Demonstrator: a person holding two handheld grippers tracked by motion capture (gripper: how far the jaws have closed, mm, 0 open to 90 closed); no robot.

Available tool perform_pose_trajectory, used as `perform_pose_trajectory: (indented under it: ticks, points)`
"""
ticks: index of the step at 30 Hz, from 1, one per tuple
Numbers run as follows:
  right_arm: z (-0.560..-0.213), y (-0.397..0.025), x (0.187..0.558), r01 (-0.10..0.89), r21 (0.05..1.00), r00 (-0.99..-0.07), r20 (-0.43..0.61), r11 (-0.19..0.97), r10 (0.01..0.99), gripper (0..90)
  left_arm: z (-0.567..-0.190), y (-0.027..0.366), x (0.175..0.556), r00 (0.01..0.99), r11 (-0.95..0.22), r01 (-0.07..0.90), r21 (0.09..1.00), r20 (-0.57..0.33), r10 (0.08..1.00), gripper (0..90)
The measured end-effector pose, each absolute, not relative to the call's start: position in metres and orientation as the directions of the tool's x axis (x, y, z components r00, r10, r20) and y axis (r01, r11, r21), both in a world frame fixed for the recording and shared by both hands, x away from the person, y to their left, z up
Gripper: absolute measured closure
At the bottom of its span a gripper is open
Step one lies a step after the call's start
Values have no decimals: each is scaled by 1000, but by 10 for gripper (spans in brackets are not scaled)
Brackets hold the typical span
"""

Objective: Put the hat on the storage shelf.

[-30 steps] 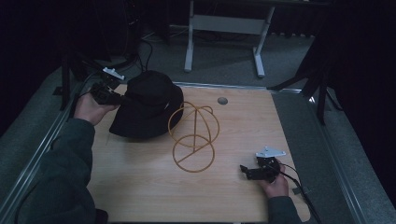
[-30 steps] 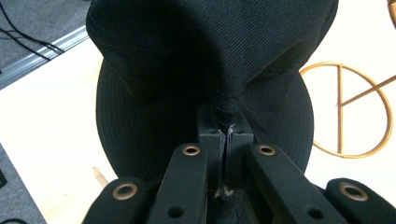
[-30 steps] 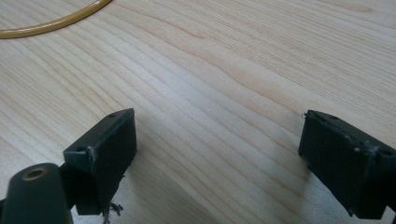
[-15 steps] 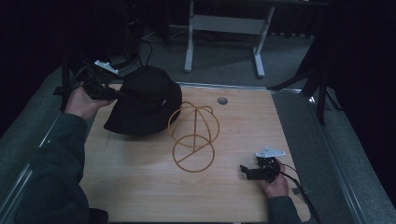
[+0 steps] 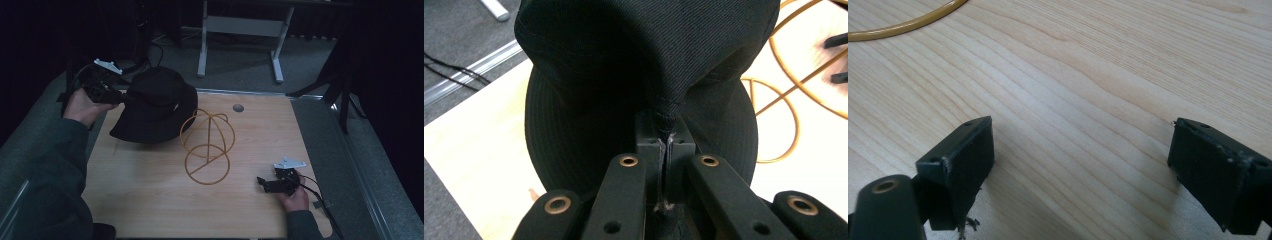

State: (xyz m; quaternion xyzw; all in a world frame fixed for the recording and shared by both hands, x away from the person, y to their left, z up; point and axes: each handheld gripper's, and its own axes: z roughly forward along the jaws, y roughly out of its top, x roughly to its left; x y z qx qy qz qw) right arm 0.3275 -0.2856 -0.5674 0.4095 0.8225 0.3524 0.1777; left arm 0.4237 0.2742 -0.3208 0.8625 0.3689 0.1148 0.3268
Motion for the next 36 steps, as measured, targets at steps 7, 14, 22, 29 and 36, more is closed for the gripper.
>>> perform_pose_trajectory:
  ticks: [7,14,22,29,36]
  points:
    - [-567,-286,327,548,725,-601,-4,416,799,112,-315,276,420,714,-506,551,664,-60,698,888]
    - [-567,-286,327,549,725,-601,-3,416,799,112,-309,279,419,708,-496,558,665,-68,703,888]
    - [-567,-286,327,549,725,-601,-3,416,799,112,-304,282,418,715,-504,555,662,-70,695,888]
    - [-567,-286,327,549,725,-601,-4,416,799,112,-299,285,416,715,-501,555,664,-73,695,888]
    - [-567,-286,327,549,725,-601,-3,415,799,112,-296,287,415,723,-510,548,663,-70,687,888]
